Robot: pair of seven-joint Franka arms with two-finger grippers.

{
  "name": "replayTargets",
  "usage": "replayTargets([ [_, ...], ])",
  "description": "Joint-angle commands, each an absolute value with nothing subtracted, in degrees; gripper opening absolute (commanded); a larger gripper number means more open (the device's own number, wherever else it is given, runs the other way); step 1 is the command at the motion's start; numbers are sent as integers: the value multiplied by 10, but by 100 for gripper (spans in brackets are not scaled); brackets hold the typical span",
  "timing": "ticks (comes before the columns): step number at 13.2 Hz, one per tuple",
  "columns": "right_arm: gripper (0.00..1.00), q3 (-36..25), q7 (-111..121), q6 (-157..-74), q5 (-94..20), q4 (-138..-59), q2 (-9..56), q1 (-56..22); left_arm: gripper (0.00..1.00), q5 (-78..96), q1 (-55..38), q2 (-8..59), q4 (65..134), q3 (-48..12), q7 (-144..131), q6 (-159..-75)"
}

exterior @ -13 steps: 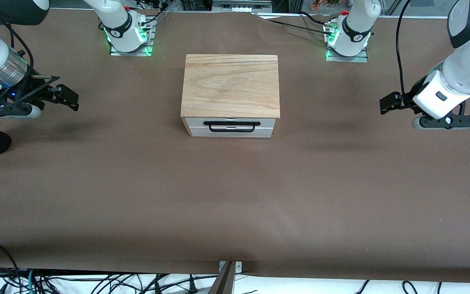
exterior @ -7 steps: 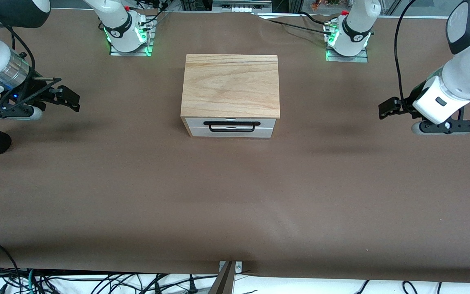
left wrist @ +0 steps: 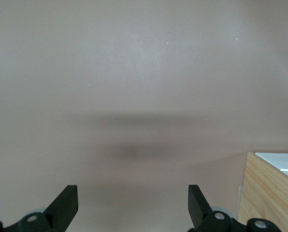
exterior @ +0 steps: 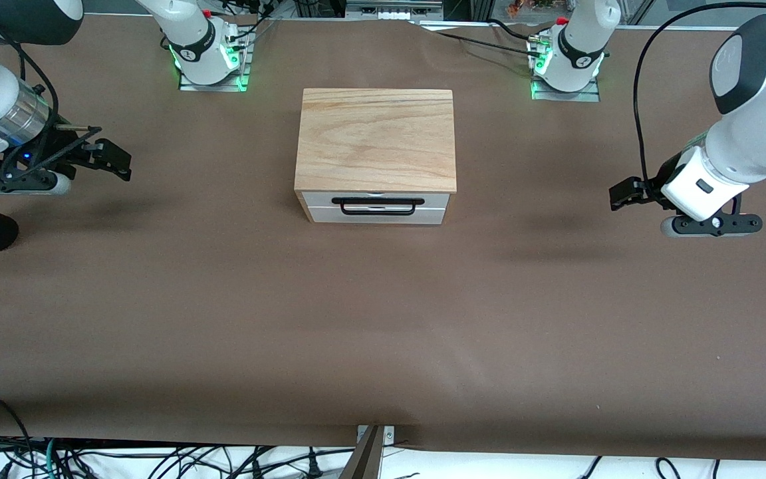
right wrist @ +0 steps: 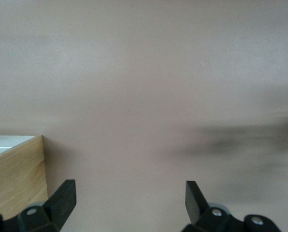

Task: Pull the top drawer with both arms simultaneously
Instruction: 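Raise both grippers from rest and start moving toward the wooden box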

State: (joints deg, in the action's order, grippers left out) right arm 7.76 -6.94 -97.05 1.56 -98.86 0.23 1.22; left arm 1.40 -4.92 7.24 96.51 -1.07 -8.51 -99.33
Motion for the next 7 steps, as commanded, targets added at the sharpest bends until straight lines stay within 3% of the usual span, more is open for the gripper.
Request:
replayTargets([
  [1, 100, 87, -69, -956, 16, -982, 3, 14, 100, 28, -44, 83, 992, -12, -67, -1054],
  [7, 100, 87, -66, -956, 12, -982, 10, 14, 100, 29, -44, 98, 1104, -13, -67, -1232],
])
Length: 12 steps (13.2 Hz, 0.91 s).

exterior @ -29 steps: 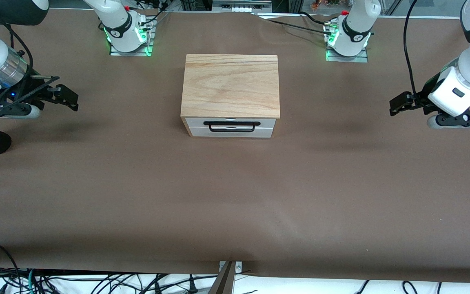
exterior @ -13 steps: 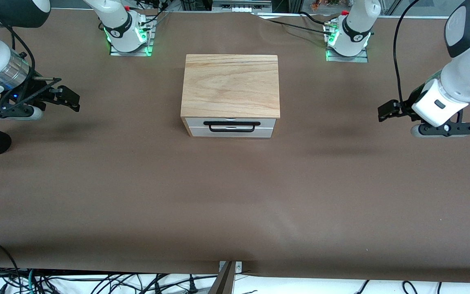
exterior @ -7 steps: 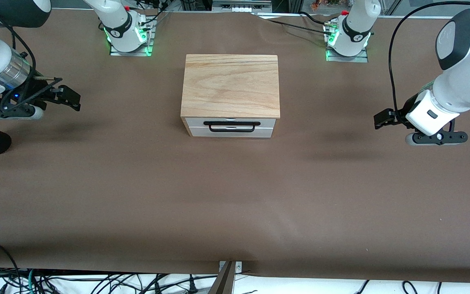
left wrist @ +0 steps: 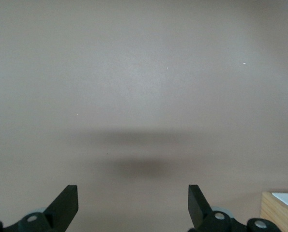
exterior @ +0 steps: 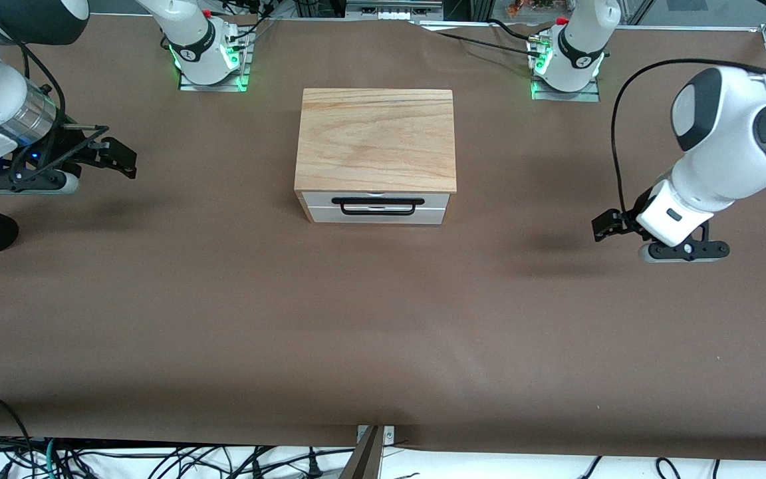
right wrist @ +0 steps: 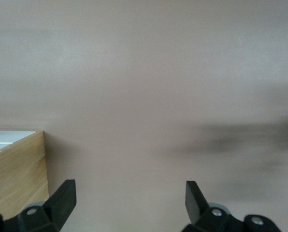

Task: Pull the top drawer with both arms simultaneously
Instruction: 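Move both grippers inward to the black drawer handle ends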

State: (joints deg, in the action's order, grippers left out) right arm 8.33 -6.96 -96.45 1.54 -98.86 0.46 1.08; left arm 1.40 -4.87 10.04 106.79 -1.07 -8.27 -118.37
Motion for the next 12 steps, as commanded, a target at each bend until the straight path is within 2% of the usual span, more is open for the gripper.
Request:
replayTargets([
  [1, 100, 87, -65, -955, 12, -982, 11, 14, 100, 29, -45, 100, 1122, -13, -67, -1262],
  [3, 100, 86, -65, -956, 6, -982, 18, 15, 100, 32, -46, 105, 1148, -14, -67, -1304],
  [7, 100, 86, -65, -955, -15, -982, 18, 15, 100, 176, -47, 115, 1169, -18, 3, -1325],
  [12, 100, 84, -52, -946, -175, -983, 54, 18, 100, 471, -44, 134, 1209, -17, 271, -1320],
])
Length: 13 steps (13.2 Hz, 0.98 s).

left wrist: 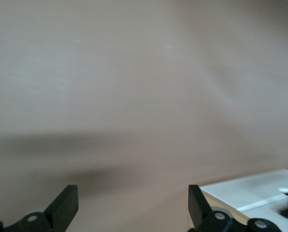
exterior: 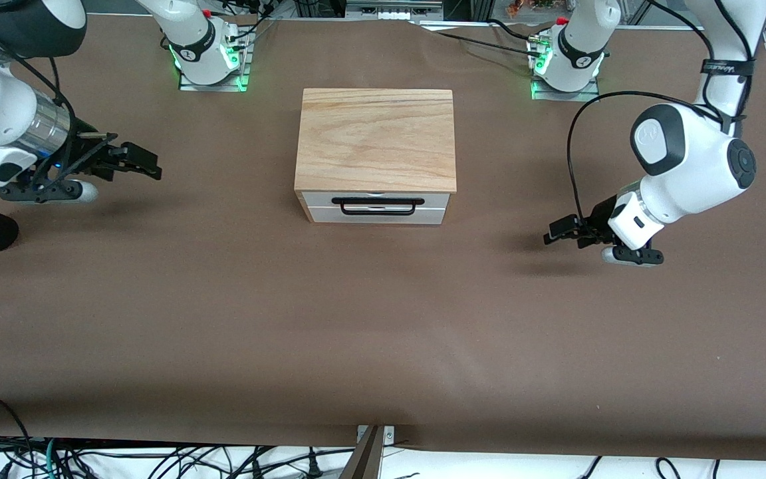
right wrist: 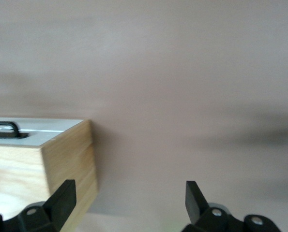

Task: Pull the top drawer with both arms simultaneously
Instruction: 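Move both grippers inward to the black drawer handle ends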

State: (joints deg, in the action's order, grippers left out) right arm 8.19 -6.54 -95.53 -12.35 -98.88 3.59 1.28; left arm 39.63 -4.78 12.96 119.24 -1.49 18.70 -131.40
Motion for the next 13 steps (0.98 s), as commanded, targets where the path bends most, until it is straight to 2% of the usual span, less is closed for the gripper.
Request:
replayTargets([
  [1, 100, 84, -50, -945, -202, -984, 68, 17, 100, 502, -45, 139, 1210, -17, 311, -1317],
  [3, 100, 87, -4, -946, -260, -984, 111, 16, 100, 552, -45, 146, 1215, -17, 352, -1300],
  [5, 100, 87, 59, -952, -369, -987, 154, 15, 100, 639, -45, 156, 1216, -17, 423, -1268],
  [9, 100, 89, 180, -1006, -508, -991, 223, -10, 100, 855, -50, 215, 1223, -17, 631, -1217],
  [13, 100, 88, 342, -1048, -621, -1017, 271, -42, 98, 996, -68, 272, 1213, -18, 675, -1117],
])
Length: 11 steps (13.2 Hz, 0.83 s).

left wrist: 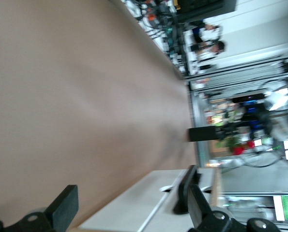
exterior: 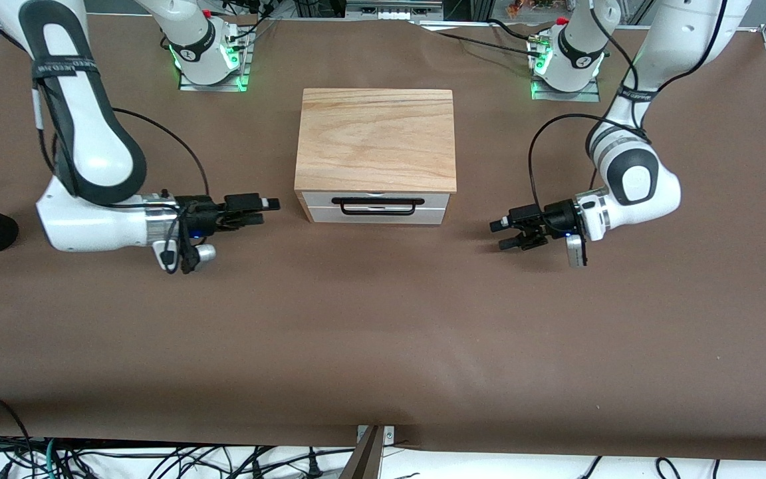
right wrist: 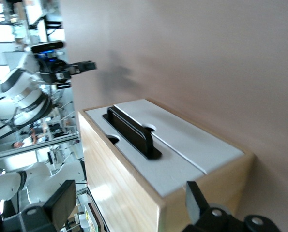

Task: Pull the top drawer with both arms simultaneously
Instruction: 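Move both grippers inward to the black drawer handle ends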

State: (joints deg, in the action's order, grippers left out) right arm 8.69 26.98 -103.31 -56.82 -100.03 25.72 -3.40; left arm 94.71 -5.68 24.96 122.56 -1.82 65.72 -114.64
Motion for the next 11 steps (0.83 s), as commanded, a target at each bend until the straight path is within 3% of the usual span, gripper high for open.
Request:
replayTargets([
  [1, 100, 88, 386, -1049, -661, -1026, 287, -45, 97, 1024, -77, 286, 1204, -18, 675, -1101],
  [3, 99, 88, 479, -1049, -749, -1040, 321, -60, 96, 1069, -102, 309, 1196, -18, 676, -1071],
  [4, 98, 88, 516, -1049, -798, -1043, 337, -73, 90, 1091, -117, 315, 1196, -18, 676, -1056],
  [8, 91, 88, 606, -1049, -907, -1070, 370, -102, 48, 1137, -148, 337, 1196, -23, 703, -1038],
  [11, 75, 88, 623, -1048, -970, -1101, 374, -120, 45, 1207, -171, 360, 1196, -50, 769, -1041],
])
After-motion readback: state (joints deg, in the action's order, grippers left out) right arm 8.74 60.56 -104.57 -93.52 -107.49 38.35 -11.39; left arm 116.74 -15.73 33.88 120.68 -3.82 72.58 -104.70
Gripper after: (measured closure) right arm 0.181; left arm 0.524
